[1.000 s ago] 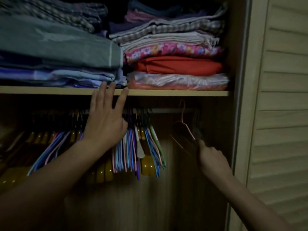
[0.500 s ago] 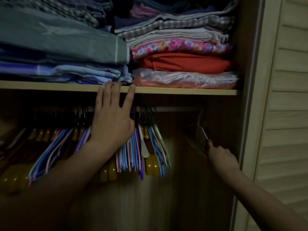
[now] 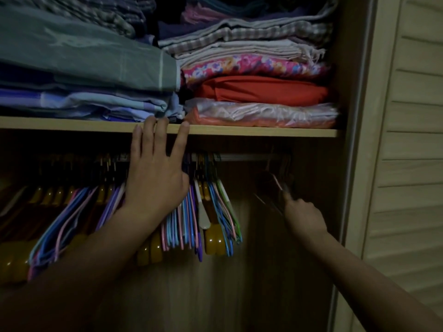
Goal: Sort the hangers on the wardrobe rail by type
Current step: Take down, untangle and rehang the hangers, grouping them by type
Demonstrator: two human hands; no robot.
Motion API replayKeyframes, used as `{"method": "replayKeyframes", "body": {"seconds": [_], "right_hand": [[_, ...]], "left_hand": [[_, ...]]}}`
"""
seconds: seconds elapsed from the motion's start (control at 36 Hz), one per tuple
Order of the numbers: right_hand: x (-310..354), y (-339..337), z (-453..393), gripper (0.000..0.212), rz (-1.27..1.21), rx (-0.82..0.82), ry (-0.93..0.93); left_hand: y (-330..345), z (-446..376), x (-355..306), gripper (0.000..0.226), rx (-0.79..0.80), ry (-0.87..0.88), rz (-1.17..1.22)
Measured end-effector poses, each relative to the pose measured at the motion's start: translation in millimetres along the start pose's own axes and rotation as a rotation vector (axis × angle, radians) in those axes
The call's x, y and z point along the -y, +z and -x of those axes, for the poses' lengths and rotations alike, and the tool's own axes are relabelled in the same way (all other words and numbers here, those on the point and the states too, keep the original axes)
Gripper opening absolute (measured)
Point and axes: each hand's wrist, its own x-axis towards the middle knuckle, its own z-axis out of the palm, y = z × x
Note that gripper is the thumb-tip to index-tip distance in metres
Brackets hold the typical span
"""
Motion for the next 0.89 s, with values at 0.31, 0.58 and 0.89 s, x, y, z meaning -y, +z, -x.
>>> {"method": "replayKeyframes", "body": {"seconds": [0.31, 0.58, 0.89], "right_hand": [[-12, 18, 2, 0.062, 0.144, 0.067, 0.048], [15, -11, -1, 0.040, -0.127, -0.095, -0.064], [90, -10, 4, 0.039, -1.202, 0.530, 0.135]], "left_hand": [[-2, 0, 3, 0.092, 0.003, 0.009, 0.012], [2, -1, -3, 0.094, -0.009, -0.013, 0.013], [1, 1, 1, 0.093, -0.004, -0.003, 0.030]]}}
